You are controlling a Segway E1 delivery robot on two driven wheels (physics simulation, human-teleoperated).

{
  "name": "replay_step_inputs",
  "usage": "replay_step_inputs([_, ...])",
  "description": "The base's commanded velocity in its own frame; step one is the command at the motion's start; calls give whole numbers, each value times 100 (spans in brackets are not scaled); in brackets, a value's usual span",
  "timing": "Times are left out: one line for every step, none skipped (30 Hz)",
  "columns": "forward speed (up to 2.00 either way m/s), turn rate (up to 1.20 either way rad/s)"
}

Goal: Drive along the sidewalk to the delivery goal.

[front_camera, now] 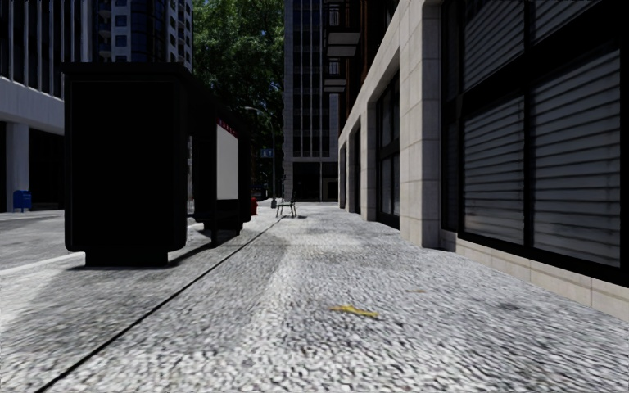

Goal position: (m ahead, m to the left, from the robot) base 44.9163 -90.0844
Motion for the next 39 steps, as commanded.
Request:
replay_step_inputs([200,0])
replay_step_inputs([200,0])
replay_step_inputs([200,0])
replay_step_inputs([200,0])
replay_step_inputs([200,0])
replay_step_inputs([200,0])
replay_step_inputs([200,0])
replay_step_inputs([200,0])
replay_step_inputs([200,0])
replay_step_inputs([200,0])
replay_step_inputs([200,0])
replay_step_inputs([200,0])
replay_step_inputs([200,0])
replay_step_inputs([200,0])
replay_step_inputs([200,0])
replay_step_inputs([200,0])
replay_step_inputs([200,0])
replay_step_inputs([200,0])
replay_step_inputs([200,0])
replay_step_inputs([200,0])
replay_step_inputs([200,0])
replay_step_inputs([200,0])
replay_step_inputs([200,0])
replay_step_inputs([200,0])
replay_step_inputs([200,0])
replay_step_inputs([200,0])
replay_step_inputs([200,0])
replay_step_inputs([200,0])
replay_step_inputs([200,0])
replay_step_inputs([200,0])
replay_step_inputs([200,0])
replay_step_inputs([200,0])
replay_step_inputs([200,0])
replay_step_inputs([200,0])
replay_step_inputs([200,0])
replay_step_inputs([200,0])
replay_step_inputs([200,0])
replay_step_inputs([200,0])
replay_step_inputs([200,0])
